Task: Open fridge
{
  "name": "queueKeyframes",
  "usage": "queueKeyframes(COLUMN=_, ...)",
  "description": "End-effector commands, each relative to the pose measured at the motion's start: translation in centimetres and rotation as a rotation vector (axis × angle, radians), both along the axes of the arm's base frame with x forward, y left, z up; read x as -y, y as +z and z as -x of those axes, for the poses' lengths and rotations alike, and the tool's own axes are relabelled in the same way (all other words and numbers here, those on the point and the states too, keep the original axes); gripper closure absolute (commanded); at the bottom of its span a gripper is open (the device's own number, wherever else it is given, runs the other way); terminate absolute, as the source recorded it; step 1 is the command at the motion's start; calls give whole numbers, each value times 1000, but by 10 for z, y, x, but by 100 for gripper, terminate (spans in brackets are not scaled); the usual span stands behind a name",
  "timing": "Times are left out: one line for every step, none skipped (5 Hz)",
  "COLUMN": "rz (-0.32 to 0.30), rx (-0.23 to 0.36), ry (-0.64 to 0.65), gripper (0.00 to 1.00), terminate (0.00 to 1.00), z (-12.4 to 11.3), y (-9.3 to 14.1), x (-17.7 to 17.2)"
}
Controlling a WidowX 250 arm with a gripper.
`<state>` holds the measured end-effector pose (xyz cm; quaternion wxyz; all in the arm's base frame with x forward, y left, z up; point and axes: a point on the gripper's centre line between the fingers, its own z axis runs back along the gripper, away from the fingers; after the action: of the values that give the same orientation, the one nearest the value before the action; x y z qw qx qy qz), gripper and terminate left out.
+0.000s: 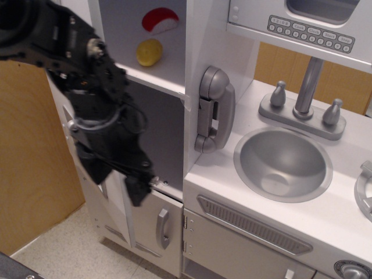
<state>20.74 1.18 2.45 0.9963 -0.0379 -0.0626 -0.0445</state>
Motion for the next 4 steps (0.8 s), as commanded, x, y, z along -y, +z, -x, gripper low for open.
queueKeyframes(rz=21, rx=119, ry=48, gripper=0, terminate=0, z=-50, y=25, x=15)
queueKeyframes(rz=-44, rx=164, ry=147, gripper=0, terminate=0, z=-72, y=29, x=8)
queueKeyframes(rz=-94, rx=135, ry=242, gripper=0, terminate=0, z=-87, y=30, x=-15)
queueKeyframes(rz=-126, rx=88, ry=233, gripper=0, terminate=0, z=-75, y=25, x=-29)
